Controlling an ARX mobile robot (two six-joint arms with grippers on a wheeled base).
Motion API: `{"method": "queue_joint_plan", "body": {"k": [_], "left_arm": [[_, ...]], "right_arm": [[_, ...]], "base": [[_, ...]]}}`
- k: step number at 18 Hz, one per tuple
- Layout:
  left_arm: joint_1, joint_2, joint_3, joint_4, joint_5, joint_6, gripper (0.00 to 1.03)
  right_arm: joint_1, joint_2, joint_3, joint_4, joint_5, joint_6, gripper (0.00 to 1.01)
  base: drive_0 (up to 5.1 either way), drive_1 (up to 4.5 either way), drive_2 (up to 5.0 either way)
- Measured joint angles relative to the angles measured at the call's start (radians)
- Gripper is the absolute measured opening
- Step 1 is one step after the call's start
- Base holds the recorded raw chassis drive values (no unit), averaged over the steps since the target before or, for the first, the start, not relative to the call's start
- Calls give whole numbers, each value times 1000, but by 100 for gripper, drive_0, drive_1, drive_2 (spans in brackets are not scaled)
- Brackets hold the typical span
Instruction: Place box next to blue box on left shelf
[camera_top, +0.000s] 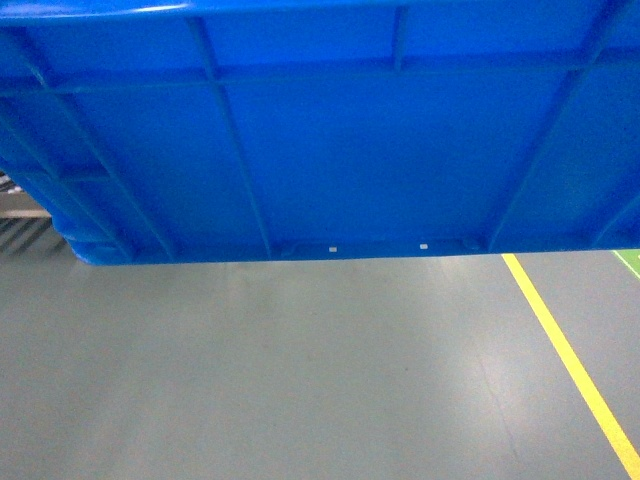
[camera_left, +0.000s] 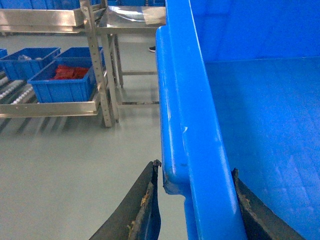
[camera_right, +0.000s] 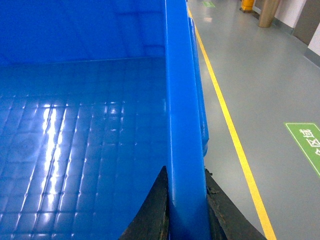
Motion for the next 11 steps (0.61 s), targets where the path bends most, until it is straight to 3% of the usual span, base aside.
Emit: {"method": "queue_joint_plan", "body": {"k": [11], "left_arm": [[0, 0, 0, -2, 0, -1, 32]], "right_arm": [[0, 0, 0, 0, -2, 0, 10]], "base": [[-7, 401, -415]]}}
